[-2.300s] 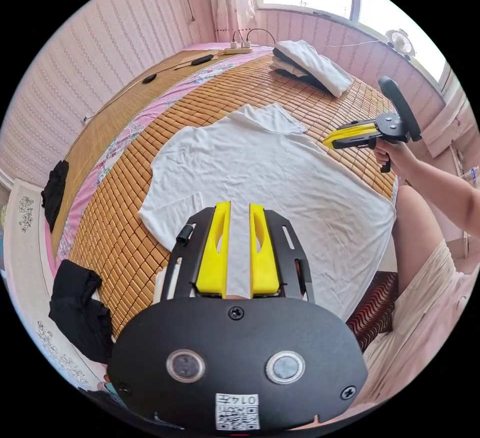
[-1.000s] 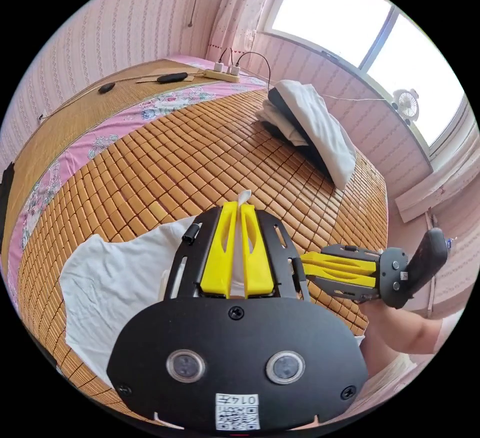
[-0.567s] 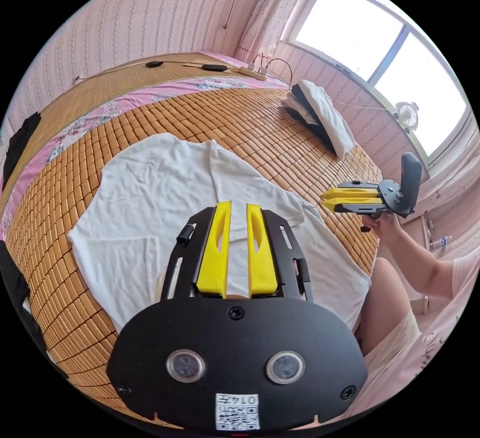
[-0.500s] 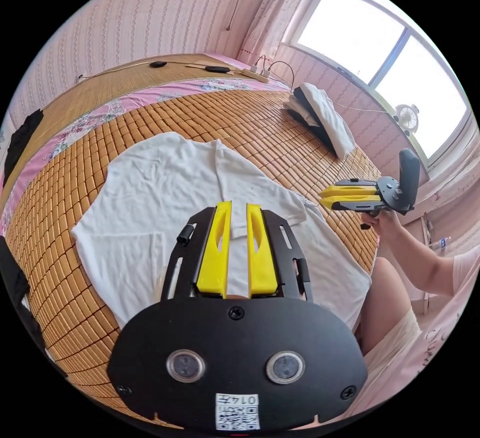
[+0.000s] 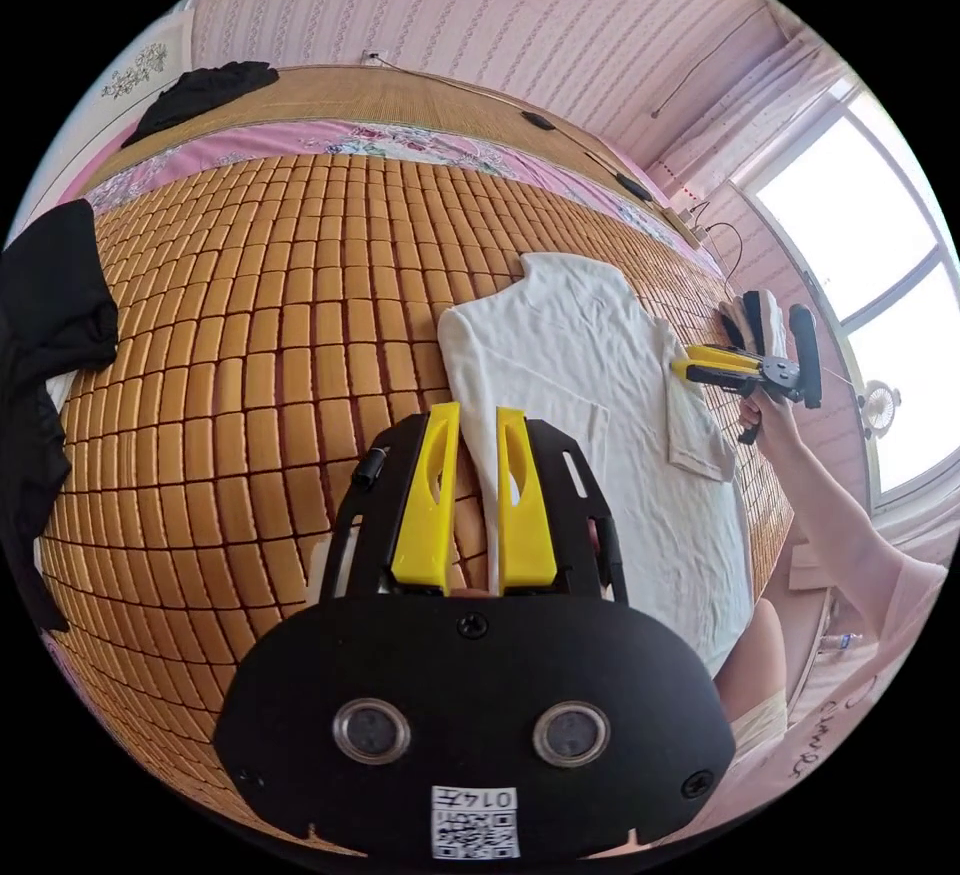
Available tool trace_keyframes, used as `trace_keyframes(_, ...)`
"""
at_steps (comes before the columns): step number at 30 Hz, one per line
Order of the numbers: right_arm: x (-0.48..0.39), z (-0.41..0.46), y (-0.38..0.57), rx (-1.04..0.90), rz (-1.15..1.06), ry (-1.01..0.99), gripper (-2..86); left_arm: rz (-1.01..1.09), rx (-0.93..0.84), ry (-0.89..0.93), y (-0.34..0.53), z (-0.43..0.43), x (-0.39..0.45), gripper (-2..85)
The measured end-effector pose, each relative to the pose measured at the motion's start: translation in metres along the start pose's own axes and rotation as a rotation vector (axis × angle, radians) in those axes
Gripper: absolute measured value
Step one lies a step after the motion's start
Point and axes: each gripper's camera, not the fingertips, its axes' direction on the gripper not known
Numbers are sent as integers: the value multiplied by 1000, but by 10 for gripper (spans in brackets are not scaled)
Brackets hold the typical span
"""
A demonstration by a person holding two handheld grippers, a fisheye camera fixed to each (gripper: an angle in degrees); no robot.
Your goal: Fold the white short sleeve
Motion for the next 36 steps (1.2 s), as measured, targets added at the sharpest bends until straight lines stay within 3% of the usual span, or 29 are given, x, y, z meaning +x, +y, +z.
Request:
trace_keyframes(3, 28, 1, -14, -15, 63, -50, 23, -22, 29, 21, -2, 0, -21, 65)
trace_keyframes(8, 62, -12, -19, 44, 112, -152, 67, -3, 45, 63, -5, 2, -33, 65)
trace_keyframes(20, 93, -11, -14, 75, 168, -314, 76, 4, 59, 95, -1, -9, -53, 78)
trace_keyframes(24, 79, 16, -25, -8, 136, -241, 92, 3, 8, 72, -7, 4, -53, 96)
trace_keyframes(28, 75, 26, -35, -16, 207, -120, 67, 32, -21, 1, -13, 4, -50, 21)
trace_keyframes(30, 79, 19, -37, 33, 187, -164, 26, 21, -26, 9, -17, 2, -51, 3)
trace_keyframes(36, 87, -17, -58, 120, 182, -131, 7, -20, 81, 22, -40, -31, -47, -9)
